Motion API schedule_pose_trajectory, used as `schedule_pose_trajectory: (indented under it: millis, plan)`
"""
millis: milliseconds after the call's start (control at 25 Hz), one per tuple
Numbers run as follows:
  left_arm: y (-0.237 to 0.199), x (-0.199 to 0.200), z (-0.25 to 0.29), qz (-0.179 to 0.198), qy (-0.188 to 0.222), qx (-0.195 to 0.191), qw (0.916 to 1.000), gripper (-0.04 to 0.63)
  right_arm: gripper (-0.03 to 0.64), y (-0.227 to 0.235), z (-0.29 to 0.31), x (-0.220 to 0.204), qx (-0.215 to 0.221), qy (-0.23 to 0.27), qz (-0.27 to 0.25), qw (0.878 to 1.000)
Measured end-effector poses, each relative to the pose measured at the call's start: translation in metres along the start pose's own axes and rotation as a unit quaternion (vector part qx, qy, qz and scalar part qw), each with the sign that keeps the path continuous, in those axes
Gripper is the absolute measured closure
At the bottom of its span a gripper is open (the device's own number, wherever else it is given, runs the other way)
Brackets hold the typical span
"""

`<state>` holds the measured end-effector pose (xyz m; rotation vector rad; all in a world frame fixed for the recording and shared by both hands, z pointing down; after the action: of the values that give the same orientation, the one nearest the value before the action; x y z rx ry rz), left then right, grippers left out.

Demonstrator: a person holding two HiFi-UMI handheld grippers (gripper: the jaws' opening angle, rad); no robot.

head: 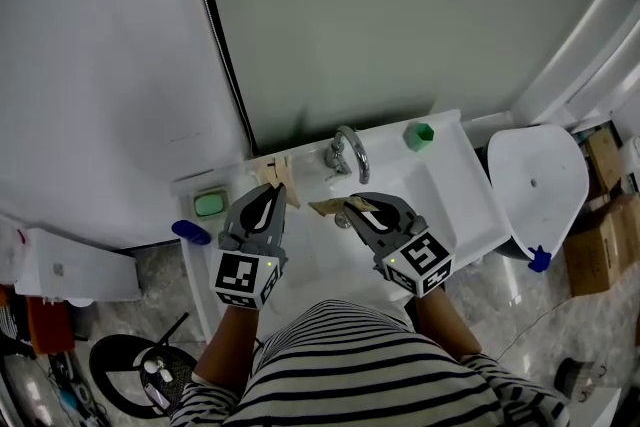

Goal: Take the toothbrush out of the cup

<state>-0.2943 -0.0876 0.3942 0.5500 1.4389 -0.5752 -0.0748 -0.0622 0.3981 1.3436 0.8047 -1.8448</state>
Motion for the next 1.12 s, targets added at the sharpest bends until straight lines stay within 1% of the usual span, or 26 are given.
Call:
schedule_pose_trajectory:
  millis: [320,520,840,1120]
  plan:
    - [0.02,-0.023,-0.019,-0.017,-0.014,-0.012,0.9997,0.581,0.561,-0.006,-0.015,-0.006,-0.008,-0.002,0.005,1.0]
    - [0.025,-0.028,-0.031,-0.026,-0.004,-0.012,0.9996,0.581,0.561,-0.015,-0.018,-0.012,-0.003,-0.011,0.0,1.0]
    - [0.03,-0.038,-0.049,-0.041,0.008,-0.003,0.9991,0.581,0.564,-0.025,-0.02,-0.007,-0.004,0.001,-0.023,1.0]
    - [0.034,-0.042,-0.054,-0.044,0.015,-0.008,0.9989,0.581,0.565,-0.029,-0.02,-0.008,-0.008,0.007,-0.02,1.0]
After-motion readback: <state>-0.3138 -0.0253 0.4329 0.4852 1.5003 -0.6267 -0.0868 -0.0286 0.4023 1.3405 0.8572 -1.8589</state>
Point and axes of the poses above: the fingertips, and each gripper's own axes: z forward along the fingers, y to its right, x out of its top, the point moved 9 cm from there along -z, backward along the fingers, and after that the axes turned 11 degrees about -x, right-handed, at the moved point
